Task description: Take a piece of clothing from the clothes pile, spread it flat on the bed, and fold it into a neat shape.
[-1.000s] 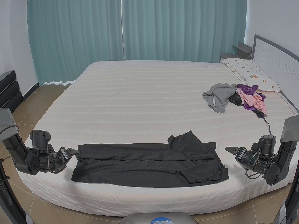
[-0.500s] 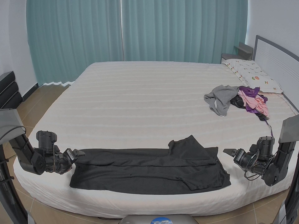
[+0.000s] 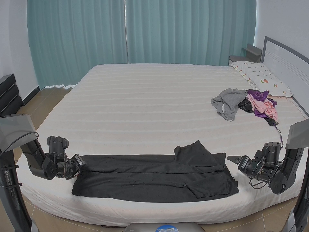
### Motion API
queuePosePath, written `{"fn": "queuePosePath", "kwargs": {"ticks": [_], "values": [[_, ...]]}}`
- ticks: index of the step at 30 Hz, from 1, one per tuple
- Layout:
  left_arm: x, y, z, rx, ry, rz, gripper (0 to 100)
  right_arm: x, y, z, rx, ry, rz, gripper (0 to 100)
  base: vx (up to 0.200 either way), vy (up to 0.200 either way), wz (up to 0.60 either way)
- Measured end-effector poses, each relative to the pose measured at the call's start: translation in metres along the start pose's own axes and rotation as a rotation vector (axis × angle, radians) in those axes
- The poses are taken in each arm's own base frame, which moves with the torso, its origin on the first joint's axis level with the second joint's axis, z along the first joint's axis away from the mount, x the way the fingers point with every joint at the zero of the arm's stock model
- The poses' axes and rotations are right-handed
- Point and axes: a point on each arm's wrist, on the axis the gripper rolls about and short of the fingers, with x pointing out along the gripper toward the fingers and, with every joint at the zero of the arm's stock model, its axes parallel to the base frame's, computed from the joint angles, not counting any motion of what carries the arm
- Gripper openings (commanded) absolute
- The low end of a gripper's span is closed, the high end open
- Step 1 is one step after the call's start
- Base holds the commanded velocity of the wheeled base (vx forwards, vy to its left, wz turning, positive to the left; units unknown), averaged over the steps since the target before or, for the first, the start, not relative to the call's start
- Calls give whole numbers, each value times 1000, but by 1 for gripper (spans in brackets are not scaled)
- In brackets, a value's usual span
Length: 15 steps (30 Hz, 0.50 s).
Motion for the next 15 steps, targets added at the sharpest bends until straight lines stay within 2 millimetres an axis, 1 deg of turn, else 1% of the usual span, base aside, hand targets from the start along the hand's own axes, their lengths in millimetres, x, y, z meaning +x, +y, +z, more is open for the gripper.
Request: {"fn": "queuePosePath", "kwargs": {"ticks": [3,8,10,15], "values": [[0,-2,2,-19,-52,23,0,3,7,-2,-13,2,16,100,0,0,0],[0,-8,5,-21,-96,-3,0,15,16,-3,-13,44,5,100,0,0,0],[0,-10,7,-21,-109,-13,0,21,20,-5,20,81,-19,100,0,0,0],[-1,-16,12,-19,-138,-38,0,42,42,-6,112,92,-11,100,0,0,0]]}}
